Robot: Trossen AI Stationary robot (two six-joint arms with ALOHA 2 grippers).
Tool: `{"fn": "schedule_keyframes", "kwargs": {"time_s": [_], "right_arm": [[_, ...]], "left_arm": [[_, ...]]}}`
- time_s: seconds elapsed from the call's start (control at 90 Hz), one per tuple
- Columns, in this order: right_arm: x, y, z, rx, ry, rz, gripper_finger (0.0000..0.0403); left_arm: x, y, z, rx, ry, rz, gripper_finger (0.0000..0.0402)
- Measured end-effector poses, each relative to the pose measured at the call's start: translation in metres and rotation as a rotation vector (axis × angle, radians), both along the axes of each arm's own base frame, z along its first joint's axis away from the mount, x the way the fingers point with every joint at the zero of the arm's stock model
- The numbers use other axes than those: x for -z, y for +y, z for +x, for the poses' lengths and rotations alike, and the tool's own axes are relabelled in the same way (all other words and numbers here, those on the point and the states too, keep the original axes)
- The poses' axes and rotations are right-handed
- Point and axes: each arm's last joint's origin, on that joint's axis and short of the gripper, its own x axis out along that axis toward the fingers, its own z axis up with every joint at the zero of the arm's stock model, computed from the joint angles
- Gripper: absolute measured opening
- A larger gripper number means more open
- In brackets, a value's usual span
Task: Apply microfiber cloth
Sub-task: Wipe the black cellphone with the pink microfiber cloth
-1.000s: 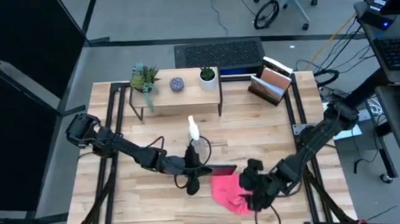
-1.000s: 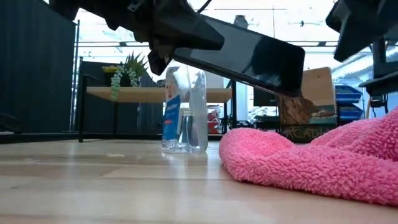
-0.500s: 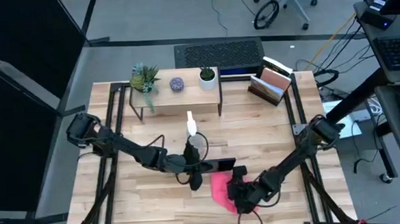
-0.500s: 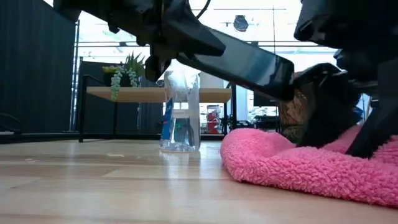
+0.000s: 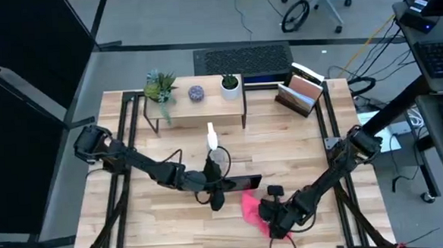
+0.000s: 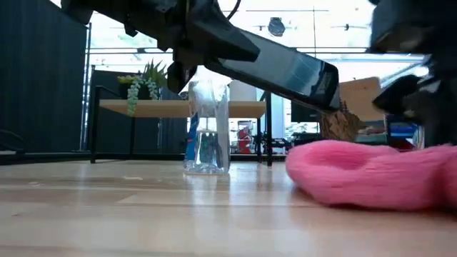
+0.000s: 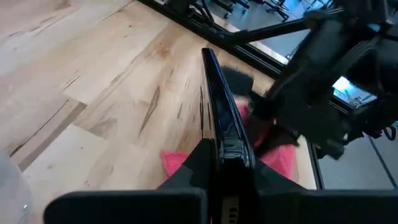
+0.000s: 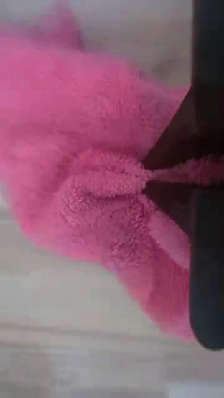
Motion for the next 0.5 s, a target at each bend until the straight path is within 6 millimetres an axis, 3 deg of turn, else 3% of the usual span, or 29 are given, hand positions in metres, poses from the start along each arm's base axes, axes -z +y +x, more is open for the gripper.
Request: {"fn": "schedule_keyframes", "kwargs": {"time_s": [0.1, 0.356, 0.5], "right_arm": [[-0.034, -0.004, 0.010, 0.037, -0.204, -0.130, 0.0003], [-0.042, -0.033, 0.058, 0.003, -0.355, -0.279, 0.0001], [-0.043, -0.043, 0.073, -0.008, -0.414, -0.359, 0.0001]], "left_arm": [[-0.001, 0.000, 0.000, -0.001, -0.006, -0.002, 0.0005], [-0.004, 0.000, 0.002, -0.001, -0.041, -0.015, 0.0011], [-0.004, 0.001, 0.002, -0.012, -0.043, -0.011, 0.0012]]}}
